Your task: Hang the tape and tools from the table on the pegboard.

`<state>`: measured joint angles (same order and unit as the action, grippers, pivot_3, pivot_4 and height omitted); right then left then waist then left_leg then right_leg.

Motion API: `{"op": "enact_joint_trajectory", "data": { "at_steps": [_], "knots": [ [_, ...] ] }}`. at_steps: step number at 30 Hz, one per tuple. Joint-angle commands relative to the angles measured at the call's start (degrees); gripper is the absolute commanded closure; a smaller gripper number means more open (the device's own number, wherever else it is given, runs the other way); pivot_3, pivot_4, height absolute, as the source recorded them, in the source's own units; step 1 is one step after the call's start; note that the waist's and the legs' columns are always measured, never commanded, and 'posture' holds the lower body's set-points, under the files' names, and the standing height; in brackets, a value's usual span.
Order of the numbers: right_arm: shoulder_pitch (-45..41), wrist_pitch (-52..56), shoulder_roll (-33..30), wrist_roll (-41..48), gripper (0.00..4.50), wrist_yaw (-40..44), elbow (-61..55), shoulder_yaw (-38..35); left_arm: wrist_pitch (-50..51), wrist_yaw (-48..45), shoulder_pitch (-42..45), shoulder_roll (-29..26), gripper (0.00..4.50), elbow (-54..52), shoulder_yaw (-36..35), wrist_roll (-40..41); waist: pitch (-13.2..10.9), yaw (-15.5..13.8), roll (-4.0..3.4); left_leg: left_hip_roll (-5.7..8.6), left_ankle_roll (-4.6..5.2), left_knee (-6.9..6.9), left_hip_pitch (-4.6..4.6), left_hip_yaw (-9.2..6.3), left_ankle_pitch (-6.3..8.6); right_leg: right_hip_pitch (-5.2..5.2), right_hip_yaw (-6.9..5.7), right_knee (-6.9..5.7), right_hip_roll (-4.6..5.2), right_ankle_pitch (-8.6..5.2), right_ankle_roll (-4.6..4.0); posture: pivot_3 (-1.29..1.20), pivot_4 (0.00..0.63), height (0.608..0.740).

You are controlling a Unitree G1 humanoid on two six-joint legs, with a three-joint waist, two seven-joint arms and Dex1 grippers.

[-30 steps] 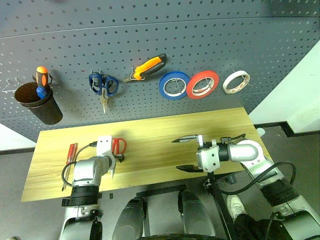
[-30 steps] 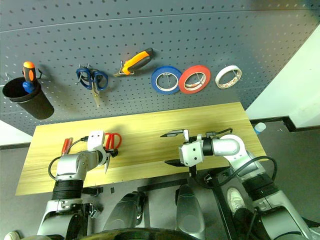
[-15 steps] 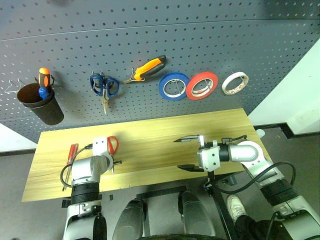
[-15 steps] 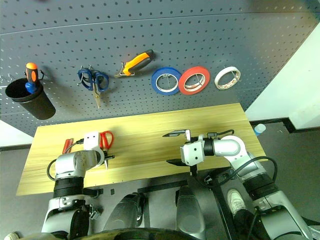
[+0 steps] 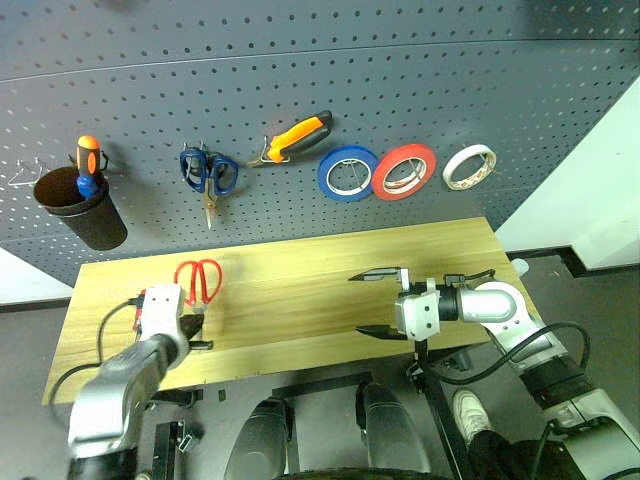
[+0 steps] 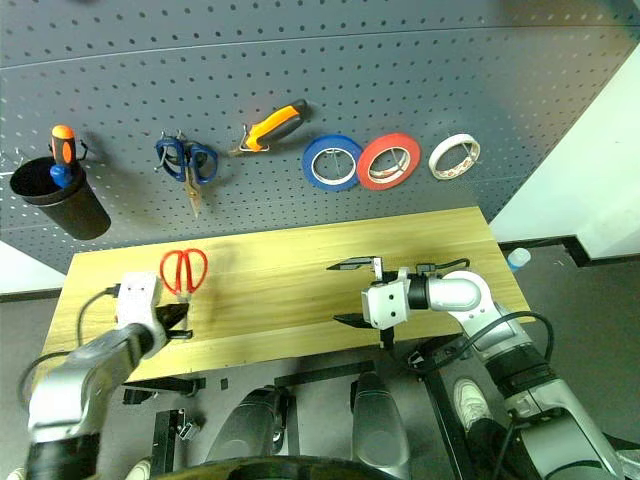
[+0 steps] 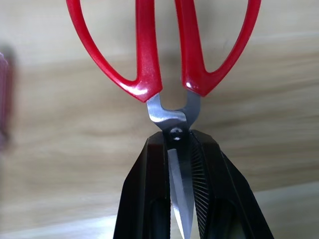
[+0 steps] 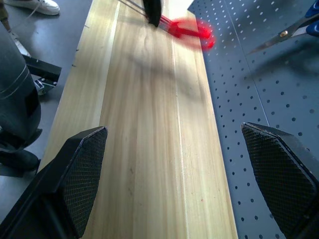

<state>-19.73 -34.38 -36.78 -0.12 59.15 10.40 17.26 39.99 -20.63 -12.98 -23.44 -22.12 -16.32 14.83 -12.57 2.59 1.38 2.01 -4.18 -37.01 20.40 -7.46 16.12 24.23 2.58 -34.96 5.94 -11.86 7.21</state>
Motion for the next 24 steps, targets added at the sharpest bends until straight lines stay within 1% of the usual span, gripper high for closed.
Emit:
{"op": "enact_joint_trajectory", "data": {
  "at_steps": [1, 2, 5, 9, 10, 16, 24],
  "knots": [
    [-1.91, 2.18, 2.57, 6.35, 0.00, -0.07, -2.17, -1.82, -20.03, -7.48, -4.39, -0.31, 4.26, -2.35, -6.13, 1.57, 0.00, -0.17, 0.01, 0.00, 0.00, -0.01, 0.02, 0.01, 0.00, 0.01, 0.00, 0.02, 0.00, 0.00, -0.03, 0.00, 0.129, 0.740],
    [-2.16, 4.16, 3.28, 8.78, 0.00, 0.35, -3.52, -2.16, -22.58, -8.54, -4.57, 0.18, 4.26, -1.59, -7.68, 3.22, 0.01, -0.29, 0.02, 0.00, 0.00, -0.01, 0.02, 0.00, 0.00, 0.01, 0.00, 0.03, 0.00, 0.00, -0.05, 0.00, 0.128, 0.740],
    [-3.02, 15.35, 5.10, 19.45, 0.00, 1.65, -10.55, -3.64, -29.50, -10.06, -2.20, 1.69, 4.26, 0.72, -11.66, 7.56, 0.05, -1.30, 0.02, -0.01, 0.01, -0.07, 0.05, -0.02, 0.00, -0.01, -0.01, 0.02, 0.00, 0.00, -0.06, 0.00, 0.125, 0.740],
    [-4.64, 29.90, 5.67, 30.28, 0.00, 1.31, -18.57, -5.76, -34.84, -10.91, 1.91, 2.55, 4.26, 2.58, -12.08, 10.23, 0.22, -1.90, 0.17, 0.00, 0.01, -0.16, 0.07, -0.01, 0.00, -0.04, -0.01, 0.03, 0.00, -0.01, -0.01, 0.00, 0.118, 0.740],
    [-5.19, 32.69, 5.77, 31.97, 0.00, 0.95, -20.00, -6.25, -35.32, -10.96, 3.09, 2.59, 4.26, 3.19, -11.77, 10.71, 0.29, -1.96, 0.22, 0.00, 0.01, -0.15, 0.08, -0.01, 0.00, -0.04, -0.01, 0.05, 0.00, 0.08, -0.14, 0.00, 0.116, 0.740],
    [-7.01, 39.21, 6.91, 34.12, 0.00, -0.39, -23.82, -8.44, -36.84, -9.20, 11.06, 1.39, 4.26, 9.28, -7.35, 6.71, 0.61, -1.79, 0.35, 0.00, 0.02, -0.10, 0.06, 0.00, 0.00, -0.03, -0.02, 0.07, -0.02, 0.13, -0.16, -0.01, 0.108, 0.740],
    [-5.93, 40.49, 7.77, 32.38, 0.00, -1.11, -25.53, -9.21, -39.25, -7.39, 19.69, 0.00, 4.26, 17.97, -2.17, 0.94, 0.84, -1.52, 0.41, 0.00, 0.02, -0.09, 0.05, 0.01, 0.00, -0.03, -0.02, 0.08, -0.03, 0.26, 0.07, -0.04, 0.094, 0.740]
  ]
}}
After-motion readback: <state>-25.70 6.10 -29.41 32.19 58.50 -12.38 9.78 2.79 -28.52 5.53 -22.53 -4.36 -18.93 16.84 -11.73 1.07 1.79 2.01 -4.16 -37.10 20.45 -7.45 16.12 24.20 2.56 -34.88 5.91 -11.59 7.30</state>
